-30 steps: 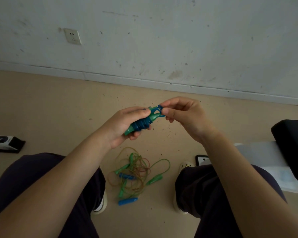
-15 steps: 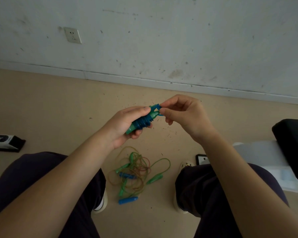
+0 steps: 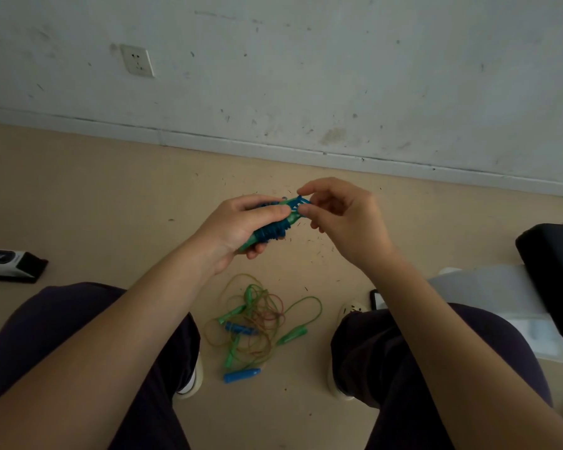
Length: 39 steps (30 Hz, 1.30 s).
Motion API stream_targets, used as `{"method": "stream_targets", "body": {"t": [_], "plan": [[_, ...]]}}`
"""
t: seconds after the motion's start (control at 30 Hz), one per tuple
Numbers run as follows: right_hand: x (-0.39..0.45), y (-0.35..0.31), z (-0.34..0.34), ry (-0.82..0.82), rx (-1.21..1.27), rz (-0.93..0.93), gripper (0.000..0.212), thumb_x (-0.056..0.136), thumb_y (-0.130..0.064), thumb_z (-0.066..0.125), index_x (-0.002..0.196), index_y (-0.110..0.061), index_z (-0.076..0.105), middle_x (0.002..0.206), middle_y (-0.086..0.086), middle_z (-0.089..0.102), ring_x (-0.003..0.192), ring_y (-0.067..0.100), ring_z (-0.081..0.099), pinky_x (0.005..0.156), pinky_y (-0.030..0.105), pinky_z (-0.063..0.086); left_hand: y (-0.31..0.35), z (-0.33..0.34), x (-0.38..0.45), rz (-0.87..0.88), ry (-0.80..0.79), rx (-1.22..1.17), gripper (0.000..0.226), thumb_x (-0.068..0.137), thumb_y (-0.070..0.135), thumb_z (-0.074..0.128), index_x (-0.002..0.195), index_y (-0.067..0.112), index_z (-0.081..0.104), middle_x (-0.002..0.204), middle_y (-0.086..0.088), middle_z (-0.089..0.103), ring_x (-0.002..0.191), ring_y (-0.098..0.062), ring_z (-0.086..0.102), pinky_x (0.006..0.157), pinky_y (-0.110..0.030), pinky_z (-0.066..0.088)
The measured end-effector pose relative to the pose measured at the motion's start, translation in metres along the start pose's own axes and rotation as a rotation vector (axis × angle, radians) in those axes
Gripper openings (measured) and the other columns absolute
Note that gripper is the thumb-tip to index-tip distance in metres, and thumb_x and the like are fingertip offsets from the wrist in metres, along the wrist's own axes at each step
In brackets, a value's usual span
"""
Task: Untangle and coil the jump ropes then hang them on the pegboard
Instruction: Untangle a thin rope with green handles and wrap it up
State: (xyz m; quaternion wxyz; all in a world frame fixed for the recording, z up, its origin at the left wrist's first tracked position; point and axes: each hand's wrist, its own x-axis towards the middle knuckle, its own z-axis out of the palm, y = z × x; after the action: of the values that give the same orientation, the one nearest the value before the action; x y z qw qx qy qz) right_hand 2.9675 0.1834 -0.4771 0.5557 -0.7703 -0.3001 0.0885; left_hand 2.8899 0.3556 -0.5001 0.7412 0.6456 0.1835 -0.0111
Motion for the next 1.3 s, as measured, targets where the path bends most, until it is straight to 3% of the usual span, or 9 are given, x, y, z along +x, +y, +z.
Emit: {"method": "stream_targets", "body": {"t": [0.13, 0.27, 0.43, 0.57, 0.67, 0.83, 1.0, 1.13, 1.3], "plan": [[0.000, -0.001, 0.002, -0.020, -0.037, -0.013, 0.027, 0.085, -0.003, 0.072, 0.096, -0.027, 0.067, 0.081, 0.008, 0.065, 0.064, 0.017, 0.060, 0.063, 0.035, 0.052, 0.004, -0.005, 0.000, -0.070, -0.056, -0.019, 0.027, 0.085, 0.032, 0.076, 0.109, 0.019, 0.074, 0.073, -0.011, 0.071, 0.044, -0.014, 0.048, 0.039, -0.021, 0.034], [-0.001, -0.004, 0.001, -0.047, -0.090, -0.026, 0.024, 0.084, -0.005, 0.074, 0.091, -0.025, 0.064, 0.096, 0.006, 0.060, 0.059, 0.018, 0.062, 0.056, 0.031, 0.052, 0.006, -0.008, -0.002, -0.099, -0.147, 0.016, 0.042, 0.072, 0.042, 0.078, 0.108, 0.019, 0.075, 0.077, -0.011, 0.071, 0.045, -0.014, 0.047, 0.039, -0.020, 0.034], [-0.002, -0.004, 0.000, -0.066, -0.130, -0.023, 0.024, 0.085, -0.007, 0.072, 0.087, -0.027, 0.059, 0.082, 0.005, 0.064, 0.062, 0.019, 0.063, 0.060, 0.034, 0.054, 0.006, -0.010, -0.003, -0.102, -0.179, 0.052, 0.055, 0.066, 0.045, 0.078, 0.112, 0.015, 0.073, 0.078, -0.011, 0.071, 0.046, -0.015, 0.046, 0.040, -0.020, 0.033], [-0.002, -0.001, 0.001, -0.053, -0.202, -0.058, 0.022, 0.085, -0.011, 0.073, 0.086, -0.027, 0.058, 0.083, 0.003, 0.063, 0.065, 0.019, 0.063, 0.061, 0.033, 0.054, 0.003, -0.008, -0.001, -0.095, -0.145, 0.070, 0.051, 0.067, 0.041, 0.081, 0.111, 0.016, 0.073, 0.074, -0.011, 0.071, 0.043, -0.015, 0.047, 0.039, -0.020, 0.032], [-0.002, 0.001, 0.000, -0.090, -0.143, -0.014, 0.021, 0.086, -0.011, 0.073, 0.090, -0.026, 0.059, 0.078, -0.002, 0.063, 0.063, 0.016, 0.065, 0.061, 0.032, 0.056, 0.001, -0.008, 0.000, -0.081, -0.118, 0.110, 0.035, 0.077, 0.033, 0.082, 0.108, 0.020, 0.075, 0.073, -0.010, 0.072, 0.044, -0.016, 0.047, 0.039, -0.020, 0.032], [-0.002, 0.004, -0.003, -0.190, -0.147, -0.055, 0.024, 0.089, -0.005, 0.069, 0.109, -0.018, 0.069, 0.083, 0.001, 0.061, 0.063, 0.018, 0.066, 0.062, 0.031, 0.057, -0.001, -0.006, 0.000, -0.055, -0.085, 0.188, 0.035, 0.067, 0.040, 0.086, 0.099, 0.028, 0.078, 0.077, -0.013, 0.072, 0.063, -0.028, 0.053, 0.041, -0.023, 0.035], [-0.002, 0.005, -0.005, -0.251, -0.085, 0.011, 0.016, 0.090, -0.003, 0.067, 0.096, -0.019, 0.068, 0.079, 0.002, 0.065, 0.065, 0.015, 0.069, 0.064, 0.029, 0.059, 0.001, -0.010, 0.000, -0.028, -0.116, 0.255, 0.031, 0.067, 0.045, 0.086, 0.095, 0.032, 0.079, 0.078, -0.012, 0.071, 0.067, -0.028, 0.056, 0.043, -0.025, 0.037], [-0.001, 0.008, -0.005, -0.311, -0.048, 0.129, 0.011, 0.090, -0.009, 0.069, 0.090, -0.020, 0.067, 0.080, 0.001, 0.071, 0.075, 0.018, 0.073, 0.075, 0.037, 0.061, -0.001, -0.013, 0.000, 0.000, -0.076, 0.366, 0.028, 0.075, 0.042, 0.085, 0.100, 0.033, 0.078, 0.076, -0.006, 0.071, 0.052, -0.016, 0.055, 0.041, -0.024, 0.039], [-0.002, 0.011, -0.005, -0.324, -0.128, 0.181, 0.017, 0.087, -0.008, 0.071, 0.082, -0.024, 0.066, 0.077, -0.008, 0.072, 0.073, 0.007, 0.072, 0.070, 0.022, 0.058, -0.005, -0.012, 0.001, 0.001, -0.046, 0.467, 0.035, 0.074, 0.043, 0.086, 0.106, 0.034, 0.075, 0.073, -0.001, 0.071, 0.049, -0.014, 0.055, 0.042, -0.026, 0.041]]}}
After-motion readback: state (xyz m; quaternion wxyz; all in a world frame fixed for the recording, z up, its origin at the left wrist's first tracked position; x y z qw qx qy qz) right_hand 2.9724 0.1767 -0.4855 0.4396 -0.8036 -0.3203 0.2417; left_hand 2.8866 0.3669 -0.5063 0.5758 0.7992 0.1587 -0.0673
